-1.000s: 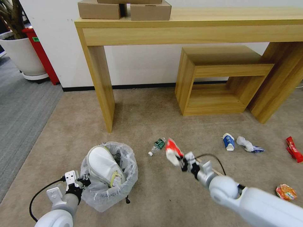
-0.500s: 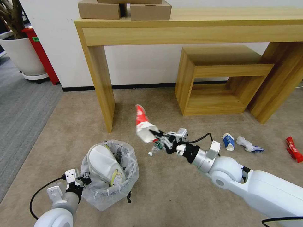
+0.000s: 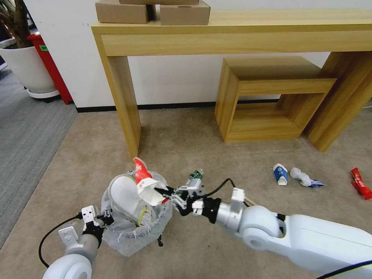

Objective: Pick up the trash bin and place the garbage on the floor into it.

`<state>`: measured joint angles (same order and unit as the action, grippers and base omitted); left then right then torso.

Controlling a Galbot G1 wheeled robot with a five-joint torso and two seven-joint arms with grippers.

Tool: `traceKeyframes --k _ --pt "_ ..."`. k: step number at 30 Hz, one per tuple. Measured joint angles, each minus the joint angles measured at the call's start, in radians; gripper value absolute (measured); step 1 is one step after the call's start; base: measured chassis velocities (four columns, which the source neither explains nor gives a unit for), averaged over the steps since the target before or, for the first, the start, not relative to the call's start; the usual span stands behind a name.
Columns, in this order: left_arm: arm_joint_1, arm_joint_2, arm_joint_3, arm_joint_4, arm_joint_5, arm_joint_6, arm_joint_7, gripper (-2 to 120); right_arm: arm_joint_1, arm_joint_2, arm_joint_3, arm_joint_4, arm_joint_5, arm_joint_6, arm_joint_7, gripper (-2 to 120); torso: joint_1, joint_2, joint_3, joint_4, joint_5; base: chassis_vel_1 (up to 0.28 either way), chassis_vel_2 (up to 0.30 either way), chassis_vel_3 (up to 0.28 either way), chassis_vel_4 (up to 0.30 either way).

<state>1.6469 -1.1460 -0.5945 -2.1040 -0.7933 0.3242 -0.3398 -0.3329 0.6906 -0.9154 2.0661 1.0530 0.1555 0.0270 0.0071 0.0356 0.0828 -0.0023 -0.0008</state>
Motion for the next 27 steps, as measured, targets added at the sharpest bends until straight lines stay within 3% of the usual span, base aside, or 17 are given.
traceKeyframes --k 16,27 --pt "0.033 -0.007 -0.017 -0.02 0.005 -0.003 0.005 1 0.014 0.191 -0.111 -0.128 0.001 -0.098 0.166 0 0.0 0.0 0.0 -0.0001 0.0002 0.0 0.0 0.0 0.0" --pt "0.038 -0.011 -0.018 -0.025 0.01 -0.006 0.008 1 0.058 0.238 -0.145 -0.157 0.008 -0.162 0.242 0 0.0 0.0 0.0 0.0 0.0001 0.0 0.0 0.0 0.0"
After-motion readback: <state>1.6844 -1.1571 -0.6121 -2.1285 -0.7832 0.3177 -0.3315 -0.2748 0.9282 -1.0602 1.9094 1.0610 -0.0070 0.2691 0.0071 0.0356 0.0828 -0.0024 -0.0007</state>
